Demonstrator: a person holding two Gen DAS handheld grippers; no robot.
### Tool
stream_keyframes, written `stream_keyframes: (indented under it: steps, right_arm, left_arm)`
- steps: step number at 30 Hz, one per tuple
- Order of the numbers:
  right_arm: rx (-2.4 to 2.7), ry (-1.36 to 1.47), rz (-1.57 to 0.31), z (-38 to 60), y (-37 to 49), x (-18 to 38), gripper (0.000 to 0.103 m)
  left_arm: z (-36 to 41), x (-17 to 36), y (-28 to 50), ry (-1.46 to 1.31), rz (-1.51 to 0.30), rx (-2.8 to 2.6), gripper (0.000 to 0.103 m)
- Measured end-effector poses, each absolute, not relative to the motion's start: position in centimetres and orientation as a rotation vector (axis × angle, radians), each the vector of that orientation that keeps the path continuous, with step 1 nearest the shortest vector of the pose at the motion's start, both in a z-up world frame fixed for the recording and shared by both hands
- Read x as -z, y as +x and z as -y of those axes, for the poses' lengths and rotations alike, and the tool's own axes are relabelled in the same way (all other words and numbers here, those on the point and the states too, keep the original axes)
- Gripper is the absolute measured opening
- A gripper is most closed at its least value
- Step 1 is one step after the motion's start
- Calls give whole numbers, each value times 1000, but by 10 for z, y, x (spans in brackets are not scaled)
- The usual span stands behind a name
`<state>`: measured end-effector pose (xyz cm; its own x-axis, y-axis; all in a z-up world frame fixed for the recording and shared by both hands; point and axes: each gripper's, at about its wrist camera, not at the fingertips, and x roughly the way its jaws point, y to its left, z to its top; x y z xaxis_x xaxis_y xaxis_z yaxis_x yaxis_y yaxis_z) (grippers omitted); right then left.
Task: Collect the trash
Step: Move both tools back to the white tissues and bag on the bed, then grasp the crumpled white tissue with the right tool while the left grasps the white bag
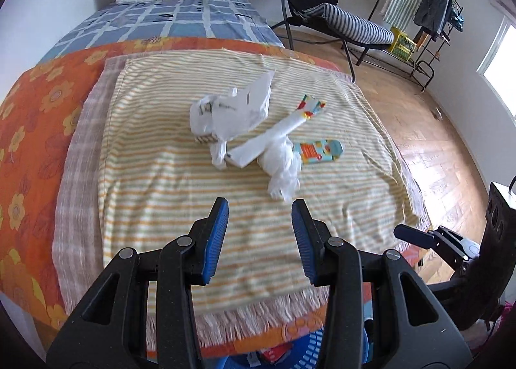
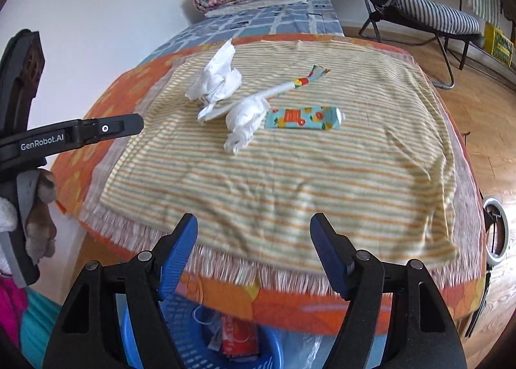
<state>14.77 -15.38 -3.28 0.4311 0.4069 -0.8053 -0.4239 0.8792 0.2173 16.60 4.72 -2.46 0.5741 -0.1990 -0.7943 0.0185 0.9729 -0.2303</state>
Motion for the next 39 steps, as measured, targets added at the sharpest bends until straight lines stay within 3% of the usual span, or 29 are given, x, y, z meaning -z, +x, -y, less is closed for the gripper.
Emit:
stream_keyframes:
  steps: [17,29,31,33,39]
  right_arm:
    - [-638,32,-1058,120,226,58,72]
    - [-641,5,-1063,89,251,76,72]
    - [-635,1,-1056,84,256,76,72]
    - [-633,11,-1050,80,258,75,72]
    - [-611,-18,-1060,70,266,83,71]
  left_arm:
    - [-38,47,257,-281,-975,97,41]
    - [-46,58,281,-281,-951,39,41]
    - [-54,60,283,-302,-947,29,37]
    - [-62,63,284,-314,-952,16,21]
    - [-75,63,282,-311,-945,3,14]
